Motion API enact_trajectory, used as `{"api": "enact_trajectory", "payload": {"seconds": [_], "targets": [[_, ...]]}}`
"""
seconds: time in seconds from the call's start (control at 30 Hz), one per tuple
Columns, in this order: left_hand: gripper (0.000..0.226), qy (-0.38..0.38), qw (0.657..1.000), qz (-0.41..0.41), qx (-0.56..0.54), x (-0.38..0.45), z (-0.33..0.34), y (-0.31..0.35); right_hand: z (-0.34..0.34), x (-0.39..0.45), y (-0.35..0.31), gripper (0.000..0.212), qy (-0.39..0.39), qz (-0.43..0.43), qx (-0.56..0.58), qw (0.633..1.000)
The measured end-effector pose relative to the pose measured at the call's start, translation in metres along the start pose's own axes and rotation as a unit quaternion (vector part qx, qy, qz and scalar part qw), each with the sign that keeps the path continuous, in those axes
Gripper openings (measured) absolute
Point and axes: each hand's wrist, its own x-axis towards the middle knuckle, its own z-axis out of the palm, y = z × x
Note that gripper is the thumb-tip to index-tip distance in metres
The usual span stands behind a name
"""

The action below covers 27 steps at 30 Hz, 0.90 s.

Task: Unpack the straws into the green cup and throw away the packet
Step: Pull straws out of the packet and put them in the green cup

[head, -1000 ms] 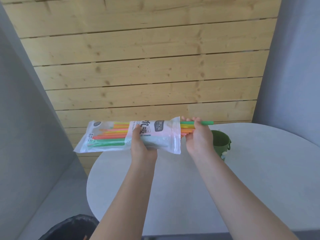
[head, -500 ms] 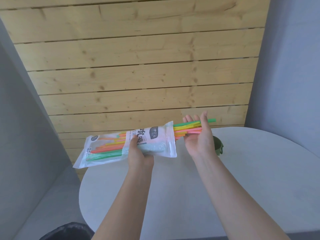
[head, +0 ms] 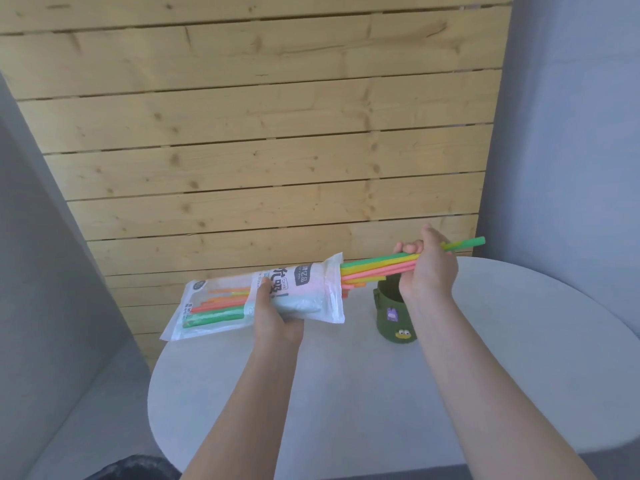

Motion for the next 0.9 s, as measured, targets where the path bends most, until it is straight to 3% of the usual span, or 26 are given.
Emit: {"api": "enact_trajectory", "payload": {"seconds": [0.37, 0.57, 0.73, 0.9], "targets": [[0.013, 0.029, 0.999, -0.004, 0.044, -0.01, -0.006, 0.0, -0.02, -0.008, -0.021, 0.011, 0.046, 0.076, 0.033, 0.995], [0.012, 0.054, 0.998, -0.002, 0.031, -0.018, -0.005, 0.004, -0.015, -0.016, -0.02, 0.016, -0.025, 0.083, 0.101, 0.991], [0.013, 0.035, 0.999, -0.016, 0.024, -0.022, -0.005, -0.005, -0.01, -0.019, -0.013, 0.008, -0.069, 0.092, 0.069, 0.991], [0.01, 0.021, 1.0, -0.015, 0.01, -0.015, -0.004, -0.009, -0.008, -0.01, -0.006, 0.026, -0.005, 0.084, 0.061, 0.995]]}}
